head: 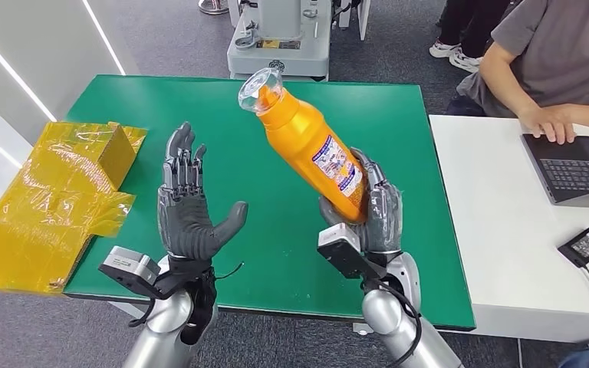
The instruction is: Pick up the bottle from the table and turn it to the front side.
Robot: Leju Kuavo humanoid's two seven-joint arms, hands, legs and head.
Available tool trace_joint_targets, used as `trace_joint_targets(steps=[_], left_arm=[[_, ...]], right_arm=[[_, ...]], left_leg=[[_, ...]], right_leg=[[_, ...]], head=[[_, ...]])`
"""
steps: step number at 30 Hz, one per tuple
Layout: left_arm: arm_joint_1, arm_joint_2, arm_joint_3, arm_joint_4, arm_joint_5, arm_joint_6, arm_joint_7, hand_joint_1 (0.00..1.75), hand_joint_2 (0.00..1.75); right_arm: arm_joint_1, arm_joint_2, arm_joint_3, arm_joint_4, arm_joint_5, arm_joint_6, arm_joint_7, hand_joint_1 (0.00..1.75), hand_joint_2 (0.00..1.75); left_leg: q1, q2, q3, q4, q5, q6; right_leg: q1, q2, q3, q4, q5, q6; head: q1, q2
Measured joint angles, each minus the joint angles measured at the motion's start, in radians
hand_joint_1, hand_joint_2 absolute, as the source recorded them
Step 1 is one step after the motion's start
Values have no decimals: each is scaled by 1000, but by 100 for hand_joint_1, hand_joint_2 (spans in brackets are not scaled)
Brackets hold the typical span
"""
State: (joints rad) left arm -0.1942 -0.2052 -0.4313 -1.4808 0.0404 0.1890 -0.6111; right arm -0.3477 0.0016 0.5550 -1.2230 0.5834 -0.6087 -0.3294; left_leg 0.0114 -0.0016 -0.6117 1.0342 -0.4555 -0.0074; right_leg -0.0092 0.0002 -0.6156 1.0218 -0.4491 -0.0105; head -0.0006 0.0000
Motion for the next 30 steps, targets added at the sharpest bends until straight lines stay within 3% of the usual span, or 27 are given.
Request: trace_joint_targets(steps=[5, 10, 15, 30], left_arm=[[-5, 0, 1, 12, 124, -158, 48, 0, 175], [-25, 0, 1, 30, 131, -208, 86, 0, 175], [-39, 1, 1, 52, 136, -251, 87, 0, 175], [-50, 0, 9, 84, 114, -308, 101, 0, 175]], right_arm=[[31, 15, 0, -40, 89, -64, -93, 175, 175], [57, 15, 10, -59, 99, -44, -97, 175, 175], [65, 5, 31, -58, 129, 10, -112, 175, 175], [69, -37, 37, -33, 260, 263, -24, 175, 175]], left_leg=[[0, 0, 0, 0, 0, 0], [0, 0, 0, 0, 0, 0], [0, 1, 0, 0, 0, 0], [0, 0, 0, 0, 0, 0]], right_leg=[[0, 0, 0, 0, 0, 0], [0, 0, 0, 0, 0, 0], [0, 1, 0, 0, 0, 0], [0, 1, 0, 0, 0, 0]], head=[[0, 0], [0, 0], [0, 0], [0, 0]])
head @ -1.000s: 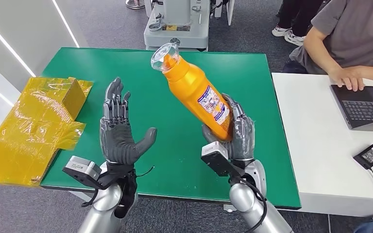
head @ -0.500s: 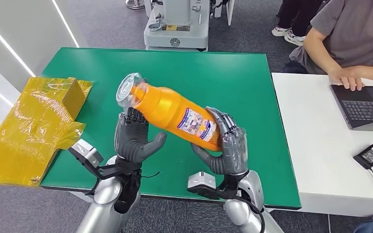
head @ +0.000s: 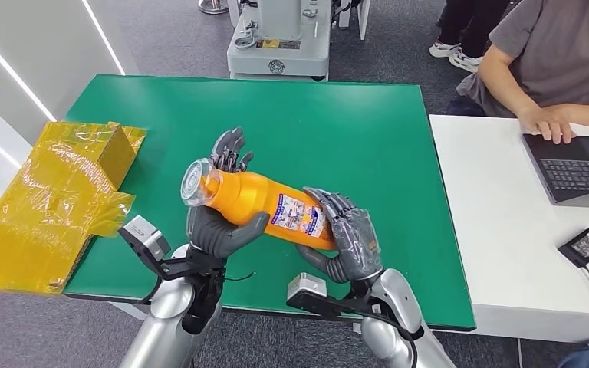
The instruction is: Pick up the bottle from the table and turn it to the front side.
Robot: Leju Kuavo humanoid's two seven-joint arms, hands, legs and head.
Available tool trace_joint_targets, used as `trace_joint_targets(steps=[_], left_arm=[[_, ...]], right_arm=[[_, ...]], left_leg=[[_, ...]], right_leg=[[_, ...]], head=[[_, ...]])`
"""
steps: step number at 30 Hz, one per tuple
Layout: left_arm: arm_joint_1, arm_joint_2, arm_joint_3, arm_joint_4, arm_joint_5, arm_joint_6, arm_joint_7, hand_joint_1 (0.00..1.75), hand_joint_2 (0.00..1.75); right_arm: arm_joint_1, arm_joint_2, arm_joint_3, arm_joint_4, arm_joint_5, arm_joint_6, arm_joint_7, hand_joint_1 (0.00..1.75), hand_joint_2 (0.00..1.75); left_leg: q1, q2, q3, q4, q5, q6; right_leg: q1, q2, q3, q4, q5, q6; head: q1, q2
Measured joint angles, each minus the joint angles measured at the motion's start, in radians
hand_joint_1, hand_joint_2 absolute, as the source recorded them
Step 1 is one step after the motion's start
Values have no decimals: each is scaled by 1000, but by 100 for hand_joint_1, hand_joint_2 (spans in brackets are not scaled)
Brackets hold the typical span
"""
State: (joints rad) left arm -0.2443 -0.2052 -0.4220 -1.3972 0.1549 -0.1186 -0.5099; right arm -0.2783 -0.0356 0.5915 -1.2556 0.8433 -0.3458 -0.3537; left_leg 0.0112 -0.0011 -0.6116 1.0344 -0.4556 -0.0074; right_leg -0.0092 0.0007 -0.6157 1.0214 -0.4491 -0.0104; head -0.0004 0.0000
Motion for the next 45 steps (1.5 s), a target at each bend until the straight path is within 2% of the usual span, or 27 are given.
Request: trace_joint_targets(steps=[5, 9, 33, 34, 35, 37, 38, 39, 45], left_arm=[[0, 0, 3, 4, -2, -5, 1, 0, 175], [0, 0, 7, 7, -7, -8, 1, 175, 175], [3, -23, 8, 8, -25, -37, -2, 175, 175], [3, -24, 8, 8, -26, -37, -2, 175, 175], [4, -24, 8, 8, -27, -37, -2, 175, 175], [4, -24, 8, 8, -30, -37, -2, 175, 175], [5, -24, 8, 8, -32, -37, -2, 175, 175], [4, -25, 8, 8, -34, -37, -2, 175, 175], [5, -20, 15, 11, -42, -25, -1, 175, 175]], right_arm=[[1, -4, -1, 4, 5, 32, 7, 175, 175], [0, -4, -3, 8, 5, 45, 8, 175, 175], [14, -4, -18, 11, 17, 46, 4, 174, 175], [15, -4, -18, 11, 17, 46, 4, 168, 175], [17, -4, -19, 10, 17, 45, 4, 146, 175], [21, -4, -20, 7, 16, 45, 3, 59, 175], [24, -3, -21, 6, 12, 44, 2, 22, 175], [26, -3, -22, 4, 4, 43, 0, 0, 175], [43, 3, -23, -37, -92, 41, -26, 0, 175]], left_leg=[[0, 0, 0, 0, 0, 0], [0, 0, 0, 0, 0, 0], [0, 0, 0, 0, 0, 0], [0, 0, 0, 0, 0, 0], [0, 0, 0, 0, 0, 0], [0, 0, 0, 0, 0, 0], [0, 0, 0, 0, 0, 0], [0, 0, 0, 0, 0, 0], [0, 0, 0, 0, 0, 0]], right_leg=[[0, 0, 0, 0, 0, 0], [0, 0, 0, 0, 0, 0], [0, 0, 0, 0, 0, 0], [0, 0, 0, 0, 0, 0], [0, 0, 0, 0, 0, 0], [0, 0, 0, 0, 0, 0], [0, 0, 0, 0, 0, 0], [0, 0, 0, 0, 0, 0], [0, 0, 0, 0, 0, 0]], head=[[0, 0], [0, 0], [0, 0], [0, 0], [0, 0], [0, 0], [0, 0], [0, 0], [0, 0]])
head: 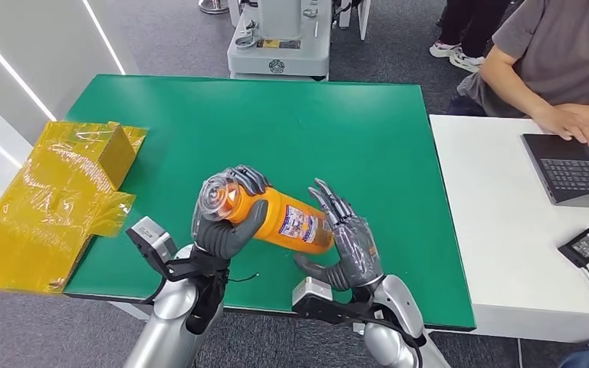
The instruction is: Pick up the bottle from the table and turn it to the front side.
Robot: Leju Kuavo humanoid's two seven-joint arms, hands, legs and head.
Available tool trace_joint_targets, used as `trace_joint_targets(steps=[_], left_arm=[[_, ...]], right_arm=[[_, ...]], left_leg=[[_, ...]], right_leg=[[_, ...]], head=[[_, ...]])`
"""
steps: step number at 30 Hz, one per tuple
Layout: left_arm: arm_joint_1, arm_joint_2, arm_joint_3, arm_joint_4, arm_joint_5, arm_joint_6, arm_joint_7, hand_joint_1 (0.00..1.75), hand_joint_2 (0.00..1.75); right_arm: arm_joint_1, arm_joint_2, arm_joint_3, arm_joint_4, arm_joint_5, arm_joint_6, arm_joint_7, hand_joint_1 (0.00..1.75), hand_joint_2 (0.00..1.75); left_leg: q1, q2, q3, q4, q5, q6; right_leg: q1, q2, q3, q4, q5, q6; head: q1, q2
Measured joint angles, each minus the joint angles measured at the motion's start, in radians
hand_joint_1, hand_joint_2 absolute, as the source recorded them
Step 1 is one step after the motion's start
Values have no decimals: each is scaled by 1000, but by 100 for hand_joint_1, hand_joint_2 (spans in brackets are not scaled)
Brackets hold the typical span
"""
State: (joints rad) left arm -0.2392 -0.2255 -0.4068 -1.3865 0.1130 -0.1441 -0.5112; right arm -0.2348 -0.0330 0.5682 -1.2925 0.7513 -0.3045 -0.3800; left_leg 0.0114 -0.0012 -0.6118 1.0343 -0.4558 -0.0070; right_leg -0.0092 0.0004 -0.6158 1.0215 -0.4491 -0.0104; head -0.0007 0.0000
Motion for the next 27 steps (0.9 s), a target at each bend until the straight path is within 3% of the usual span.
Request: trace_joint_targets(steps=[8, 21, 25, 27], left_arm=[[0, 3, 0, 2, 15, 31, 0, 175, 175], [0, 13, 5, 2, 29, 76, -3, 175, 175], [1, 18, 16, 1, 12, 94, -7, 175, 175], [2, 23, 23, -4, -57, 154, -12, 175, 175]], right_arm=[[48, 12, -1, -134, -295, 39, -70, 0, 175], [110, 17, 3, -343, -617, 88, -168, 0, 175], [143, 30, 3, -405, -662, 78, -201, 0, 175], [156, 39, 2, -428, -640, 46, -210, 0, 175]], left_leg=[[0, 0, 0, 0, 0, 0], [0, 0, 0, 0, 0, 0], [0, 0, 0, 0, 0, 0], [0, 0, 0, 0, 0, 0]], right_leg=[[0, 0, 0, 0, 0, 0], [0, 0, 0, 0, 0, 0], [0, 0, 0, 0, 0, 0], [0, 0, 0, 0, -1, 0]], head=[[0, 0], [0, 0], [0, 0], [0, 0]])
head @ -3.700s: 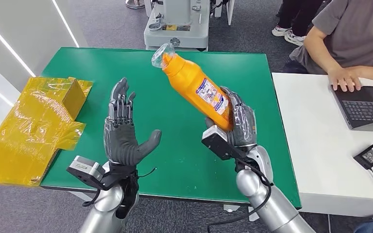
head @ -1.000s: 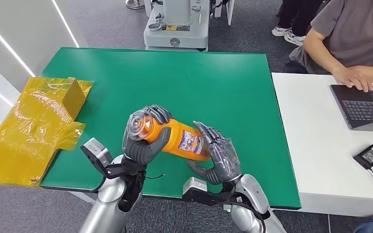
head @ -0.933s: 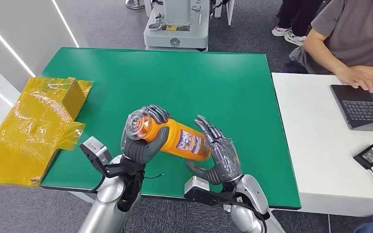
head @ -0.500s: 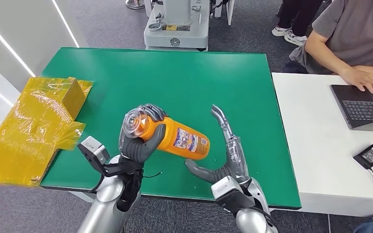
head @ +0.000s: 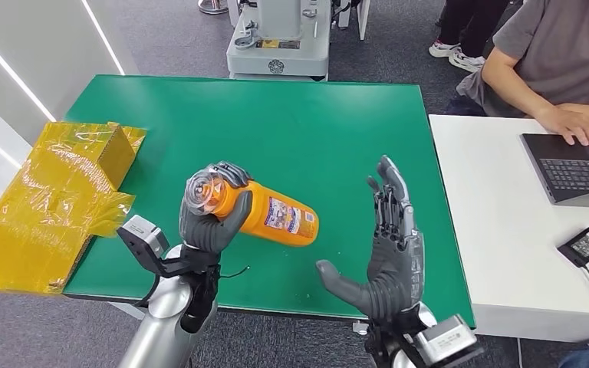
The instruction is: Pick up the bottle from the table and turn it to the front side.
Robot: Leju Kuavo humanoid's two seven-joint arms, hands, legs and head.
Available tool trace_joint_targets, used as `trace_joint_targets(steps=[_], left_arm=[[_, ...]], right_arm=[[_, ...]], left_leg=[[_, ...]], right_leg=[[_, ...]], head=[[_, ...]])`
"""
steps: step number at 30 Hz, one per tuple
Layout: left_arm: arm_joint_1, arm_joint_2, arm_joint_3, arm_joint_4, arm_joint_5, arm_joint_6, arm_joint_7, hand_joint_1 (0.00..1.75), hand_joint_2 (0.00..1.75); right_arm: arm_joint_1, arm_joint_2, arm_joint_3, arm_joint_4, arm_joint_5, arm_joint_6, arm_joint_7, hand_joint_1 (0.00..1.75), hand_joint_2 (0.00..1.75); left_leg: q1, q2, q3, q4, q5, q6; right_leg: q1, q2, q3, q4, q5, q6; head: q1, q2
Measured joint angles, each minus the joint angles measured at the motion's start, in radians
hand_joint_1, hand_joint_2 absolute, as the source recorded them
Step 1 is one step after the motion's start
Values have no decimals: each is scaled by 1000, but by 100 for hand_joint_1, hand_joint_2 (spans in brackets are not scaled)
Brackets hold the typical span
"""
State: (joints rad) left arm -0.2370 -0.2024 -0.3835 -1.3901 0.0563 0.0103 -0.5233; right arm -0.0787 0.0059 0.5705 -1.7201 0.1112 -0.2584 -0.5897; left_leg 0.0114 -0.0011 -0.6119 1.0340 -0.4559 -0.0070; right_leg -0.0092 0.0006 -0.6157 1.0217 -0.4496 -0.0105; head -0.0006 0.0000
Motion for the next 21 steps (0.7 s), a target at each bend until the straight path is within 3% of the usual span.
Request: trace_joint_targets(steps=[3, 6, 15, 21], left_arm=[[-5, 17, 19, -14, -172, 156, 1, 175, 175], [-23, 48, 46, -25, -278, 234, 22, 175, 175], [-111, 212, 86, -59, -603, 276, 125, 175, 175], [-213, 336, 86, -41, -760, 268, 207, 175, 175]], right_arm=[[19, 13, -1, -20, 32, -38, -4, 0, 175], [36, 18, -2, -27, 39, -42, -11, 0, 175], [56, 33, -4, -12, 43, 10, -46, 0, 175], [73, 41, -14, -14, 53, 21, -40, 0, 175]], left_leg=[[0, 0, 0, 0, 0, 0], [0, 0, 0, 0, 0, 0], [0, 0, 1, 0, 1, -1], [0, 0, 1, 0, 1, -1]], right_leg=[[0, 0, 0, 0, 0, 0], [0, 0, 0, 0, 0, 0], [0, 0, 0, 1, 0, 0], [0, 0, 0, 1, 0, -1]], head=[[0, 0], [0, 0], [0, 0], [0, 0]])
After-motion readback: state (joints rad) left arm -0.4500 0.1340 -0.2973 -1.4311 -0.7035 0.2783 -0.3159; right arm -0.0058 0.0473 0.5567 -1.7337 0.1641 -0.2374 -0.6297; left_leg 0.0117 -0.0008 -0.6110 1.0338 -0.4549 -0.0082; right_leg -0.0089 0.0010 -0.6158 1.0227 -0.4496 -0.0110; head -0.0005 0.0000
